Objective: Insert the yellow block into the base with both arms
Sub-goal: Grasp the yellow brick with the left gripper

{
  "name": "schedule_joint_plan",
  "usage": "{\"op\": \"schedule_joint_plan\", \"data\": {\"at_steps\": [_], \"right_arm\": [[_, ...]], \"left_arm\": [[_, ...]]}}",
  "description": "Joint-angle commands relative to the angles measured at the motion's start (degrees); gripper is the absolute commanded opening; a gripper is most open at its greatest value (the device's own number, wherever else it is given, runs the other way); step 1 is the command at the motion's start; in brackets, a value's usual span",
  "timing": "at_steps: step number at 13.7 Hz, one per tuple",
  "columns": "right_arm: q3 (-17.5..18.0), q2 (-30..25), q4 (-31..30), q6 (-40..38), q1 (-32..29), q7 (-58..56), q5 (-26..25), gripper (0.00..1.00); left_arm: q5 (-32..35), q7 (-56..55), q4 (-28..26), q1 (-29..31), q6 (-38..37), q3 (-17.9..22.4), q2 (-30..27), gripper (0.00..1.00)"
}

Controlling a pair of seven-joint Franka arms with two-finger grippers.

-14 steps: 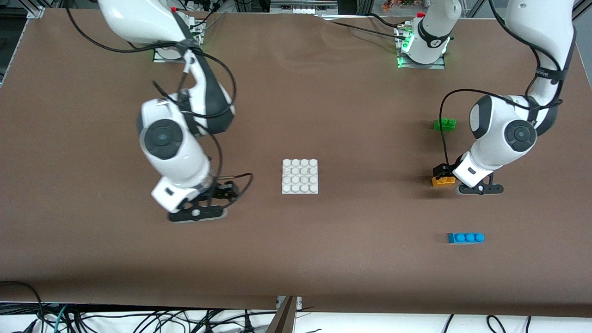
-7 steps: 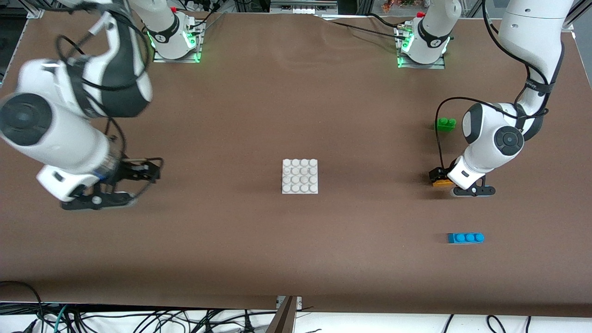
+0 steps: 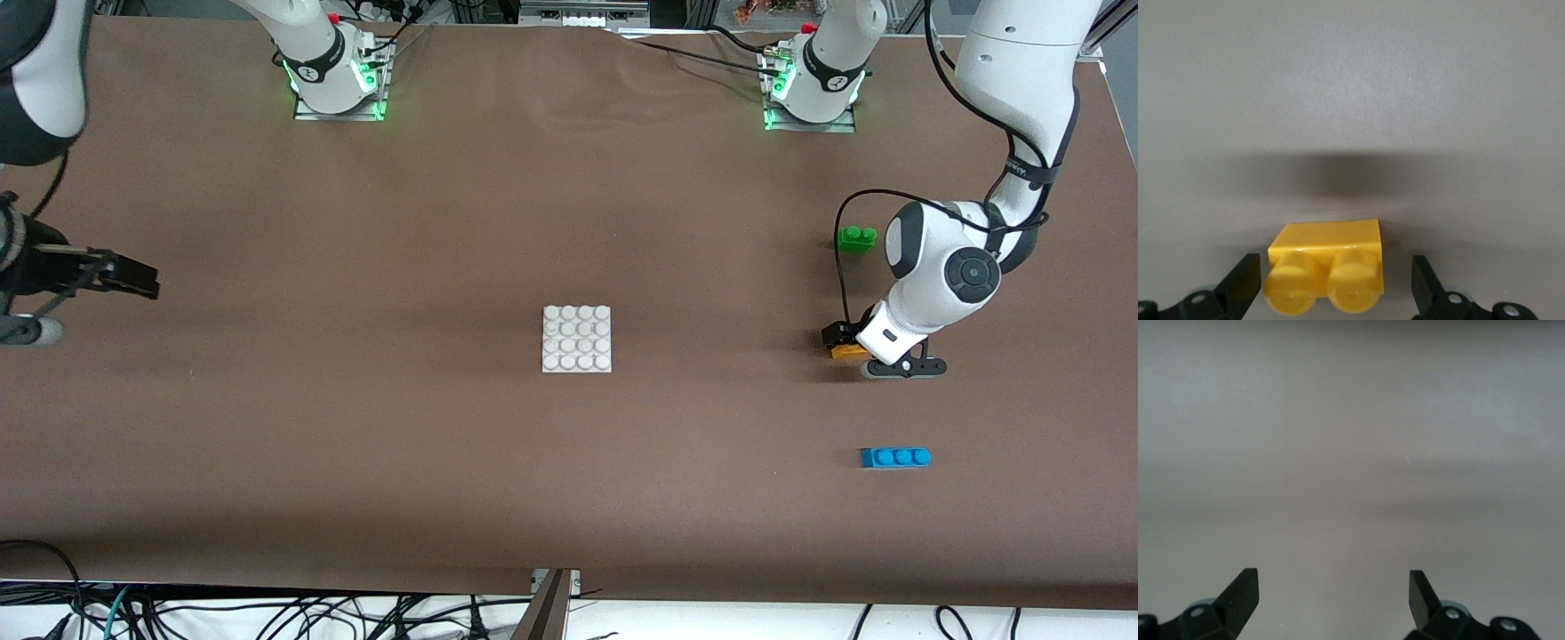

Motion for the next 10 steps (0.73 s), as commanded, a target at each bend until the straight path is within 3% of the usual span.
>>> {"op": "schedule_joint_plan", "data": {"at_steps": [1,2,3,6,8,10], "right_arm": [[5.8,-4.8,-3.2,2.6,-4.8,-0.9,-2.1,1.00],[6.8,-6.6,-5.6,3.6,-6.2,-1.1,-2.1,1.00],[7.5,-9.4,-8.4,3.7,-7.4,-1.4,-2.0,1.00],[8.0,-13.0,-12.3,3.8,-10.5,-1.7,-1.6,1.00],[12.0,-13.9,-13.2,3.7,-13.7,-3.4,-1.8,1.00],[12.6,-13.8,-13.2,3.6,-14.0,-3.5,-1.7,1.00]], "left_arm": [[1.4,-0.9,0.5,0.5,0.6,-0.3,0.4,0.61],[1.4,-0.8,0.8,0.5,0.5,-0.3,0.3,0.45],[1.4,-0.5,0.9,0.5,0.4,-0.3,0.3,0.36],[1.4,-0.4,1.6,0.5,-0.1,-0.3,-0.3,0.31],[1.4,-0.3,4.1,0.5,-4.9,-0.3,-2.0,0.32],[1.4,-0.1,5.6,0.4,-9.3,-0.8,-4.5,0.32]]}}
